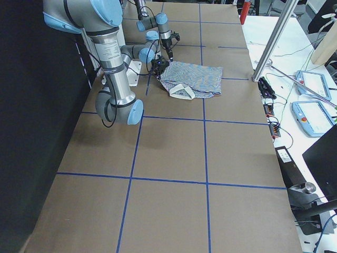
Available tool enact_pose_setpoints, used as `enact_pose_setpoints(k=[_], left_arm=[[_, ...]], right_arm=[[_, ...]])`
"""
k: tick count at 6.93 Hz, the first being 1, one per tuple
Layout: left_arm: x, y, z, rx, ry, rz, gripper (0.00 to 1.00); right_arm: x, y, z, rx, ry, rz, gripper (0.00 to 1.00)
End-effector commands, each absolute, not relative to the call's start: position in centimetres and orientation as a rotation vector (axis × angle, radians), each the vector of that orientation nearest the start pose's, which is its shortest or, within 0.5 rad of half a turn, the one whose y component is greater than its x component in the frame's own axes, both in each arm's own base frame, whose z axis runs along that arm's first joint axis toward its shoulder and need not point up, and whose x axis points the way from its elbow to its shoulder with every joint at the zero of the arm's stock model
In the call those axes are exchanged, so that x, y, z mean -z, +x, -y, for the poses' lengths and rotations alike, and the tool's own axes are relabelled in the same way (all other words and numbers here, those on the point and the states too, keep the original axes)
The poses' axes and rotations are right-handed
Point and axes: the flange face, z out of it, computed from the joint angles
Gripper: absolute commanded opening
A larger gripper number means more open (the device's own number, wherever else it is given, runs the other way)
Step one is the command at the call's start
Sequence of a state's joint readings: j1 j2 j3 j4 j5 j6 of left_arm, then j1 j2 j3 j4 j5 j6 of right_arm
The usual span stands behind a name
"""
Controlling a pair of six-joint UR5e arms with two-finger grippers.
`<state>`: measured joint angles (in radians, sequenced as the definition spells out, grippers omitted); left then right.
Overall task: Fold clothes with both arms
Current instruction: 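Lower the left gripper to the shirt edge nearest the robot and grasp it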
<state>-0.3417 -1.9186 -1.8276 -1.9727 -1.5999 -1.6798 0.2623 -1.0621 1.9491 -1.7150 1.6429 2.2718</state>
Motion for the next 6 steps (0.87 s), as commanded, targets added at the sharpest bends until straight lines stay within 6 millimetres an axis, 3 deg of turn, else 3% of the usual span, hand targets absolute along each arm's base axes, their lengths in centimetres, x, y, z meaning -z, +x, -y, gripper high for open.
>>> enact_pose_setpoints(k=[1, 2, 3, 4, 5, 6], left_arm=[[-31.3, 53.0, 32.5, 0.395, 0.087, -0.999, 0.56], [-31.3, 53.1, 32.2, 0.390, 0.083, -0.999, 0.37], [-31.3, 53.4, 31.7, 0.380, 0.079, -0.999, 0.27], [-31.3, 53.5, 31.6, 0.377, 0.078, -0.999, 0.00], [-30.7, 53.2, 31.4, 0.373, 0.078, -1.012, 0.00], [-28.6, 51.7, 30.8, 0.363, 0.080, -1.017, 0.00]], right_arm=[[-23.6, -54.2, 27.6, -0.890, -0.237, 0.735, 0.00], [-23.6, -54.2, 27.6, -0.890, -0.237, 0.735, 0.00], [-23.6, -54.3, 27.5, -0.889, -0.237, 0.735, 0.00], [-23.6, -54.3, 27.5, -0.887, -0.237, 0.738, 0.00], [-23.6, -54.3, 27.5, -0.887, -0.237, 0.738, 0.00], [-24.3, -54.2, 27.5, -0.888, -0.237, 0.728, 0.00]])
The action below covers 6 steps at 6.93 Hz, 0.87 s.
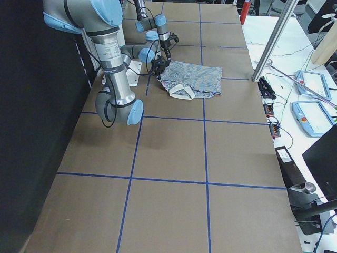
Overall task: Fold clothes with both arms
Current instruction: 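Lift the near edge with both grippers and fold it away from the robot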
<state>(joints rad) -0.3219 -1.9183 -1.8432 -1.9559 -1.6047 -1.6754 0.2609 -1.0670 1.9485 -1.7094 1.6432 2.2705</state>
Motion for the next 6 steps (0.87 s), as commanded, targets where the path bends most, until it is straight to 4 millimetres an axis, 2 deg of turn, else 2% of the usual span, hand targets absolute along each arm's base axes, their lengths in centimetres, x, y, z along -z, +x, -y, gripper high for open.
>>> enact_pose_setpoints(k=[1, 2, 3, 4, 5, 6], left_arm=[[-25.8, 49.3, 29.7, 0.356, 0.061, -1.028, 0.00], [-24.0, 46.4, 27.3, 0.335, 0.019, -1.062, 0.00], [-23.0, 44.2, 25.0, 0.348, -0.027, -1.094, 0.00], [-22.8, 44.8, 23.6, 0.368, -0.073, -1.097, 0.00], [-22.3, 44.8, 23.0, 0.385, -0.095, -1.108, 0.00], [-20.9, 44.4, 22.9, 0.380, -0.098, -1.140, 0.00]], right_arm=[[-23.7, -53.7, 27.3, -0.885, -0.242, 0.741, 0.00], [-24.2, -52.4, 25.4, -0.857, -0.265, 0.743, 0.00], [-25.1, -51.0, 23.4, -0.830, -0.281, 0.734, 0.00], [-25.1, -50.7, 23.2, -0.828, -0.282, 0.737, 0.00], [-24.4, -50.1, 23.3, -0.826, -0.285, 0.756, 0.00], [-22.2, -48.4, 23.1, -0.821, -0.298, 0.811, 0.00]])
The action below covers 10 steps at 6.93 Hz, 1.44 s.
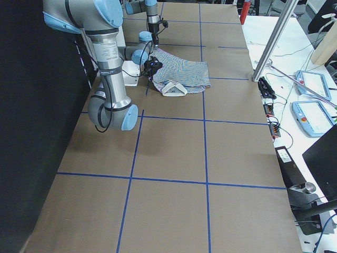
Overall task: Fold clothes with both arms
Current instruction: 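Lift the near edge with both grippers and fold it away from the robot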
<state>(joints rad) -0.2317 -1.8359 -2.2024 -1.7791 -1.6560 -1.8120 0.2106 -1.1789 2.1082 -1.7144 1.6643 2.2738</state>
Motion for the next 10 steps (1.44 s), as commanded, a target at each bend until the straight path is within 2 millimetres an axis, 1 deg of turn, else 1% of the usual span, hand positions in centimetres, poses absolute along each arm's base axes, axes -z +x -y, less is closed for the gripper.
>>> enact_pose_setpoints(k=[1, 2, 3, 4, 5, 6, 7, 8, 9, 10], left_arm=[[-19.0, 44.1, 23.0, 0.370, -0.094, -1.179, 0.00], [-19.0, 42.6, 25.6, 0.395, -0.039, -1.185, 0.00], [-18.9, 40.9, 29.4, 0.373, 0.046, -1.181, 0.00], [-20.1, 40.5, 33.7, 0.366, 0.105, -1.137, 0.00], [-21.3, 41.6, 37.1, 0.371, 0.142, -1.094, 0.00], [-21.4, 42.5, 40.6, 0.389, 0.174, -1.066, 0.00], [-22.3, 43.7, 42.2, 0.385, 0.185, -1.037, 0.00], [-23.4, 43.8, 44.6, 0.409, 0.209, -1.050, 0.00], [-25.1, 45.6, 47.2, 0.428, 0.211, -1.031, 0.00], [-26.8, 47.1, 50.3, 0.451, 0.220, -1.019, 0.00]], right_arm=[[-21.1, -46.3, 26.1, -0.867, -0.309, 0.840, 0.00], [-21.1, -44.9, 29.1, -0.906, -0.304, 0.846, 0.00], [-20.6, -45.4, 33.1, -0.952, -0.271, 0.850, 0.00], [-19.9, -46.1, 38.0, -0.980, -0.221, 0.843, 0.00], [-19.4, -47.2, 42.5, -0.993, -0.219, 0.815, 0.00], [-19.1, -49.0, 47.2, -1.016, -0.227, 0.822, 0.00], [-20.9, -50.5, 50.8, -1.022, -0.236, 0.845, 0.00], [-21.0, -50.8, 54.2, -1.004, -0.244, 0.848, 0.00], [-21.4, -52.3, 56.8, -0.998, -0.245, 0.805, 0.00], [-21.2, -53.0, 59.1, -1.003, -0.234, 0.805, 0.00]])
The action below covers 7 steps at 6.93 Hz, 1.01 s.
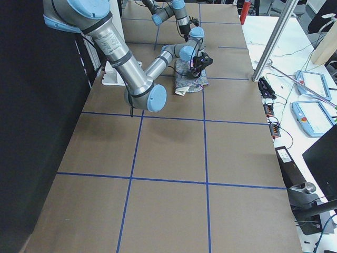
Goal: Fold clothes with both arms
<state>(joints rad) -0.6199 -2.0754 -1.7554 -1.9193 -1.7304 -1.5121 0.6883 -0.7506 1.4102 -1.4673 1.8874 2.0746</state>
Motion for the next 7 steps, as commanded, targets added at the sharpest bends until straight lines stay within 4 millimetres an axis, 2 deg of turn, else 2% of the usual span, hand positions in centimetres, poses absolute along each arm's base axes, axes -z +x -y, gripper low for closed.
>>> enact_pose_setpoints(k=[1, 2, 3, 4, 5, 6, 7], left_arm=[[-29.2, 47.6, 53.4, 0.424, 0.263, -0.997, 0.00], [-31.0, 49.1, 56.7, 0.413, 0.277, -0.941, 0.26], [-31.5, 47.7, 60.3, 0.405, 0.335, -0.941, 0.62], [-31.0, 45.2, 61.8, 0.421, 0.368, -0.974, 0.63], [-29.7, 44.7, 60.7, 0.388, 0.339, -1.022, 0.63], [-27.6, 44.1, 59.3, 0.355, 0.305, -1.079, 0.55], [-26.6, 44.9, 58.6, 0.358, 0.283, -1.089, 0.01]], right_arm=[[-21.5, -53.7, 61.1, -1.005, -0.224, 0.813, 0.00], [-24.1, -55.1, 62.6, -0.969, -0.206, 0.819, 0.40], [-24.9, -54.1, 64.3, -0.895, -0.154, 0.827, 0.99], [-24.5, -51.5, 66.0, -0.893, -0.174, 0.846, 1.00], [-24.9, -50.0, 66.6, -0.881, -0.201, 0.856, 1.00], [-26.1, -48.2, 66.1, -0.846, -0.187, 0.869, 1.00], [-27.0, -46.8, 64.9, -0.820, -0.180, 0.885, 1.00]])
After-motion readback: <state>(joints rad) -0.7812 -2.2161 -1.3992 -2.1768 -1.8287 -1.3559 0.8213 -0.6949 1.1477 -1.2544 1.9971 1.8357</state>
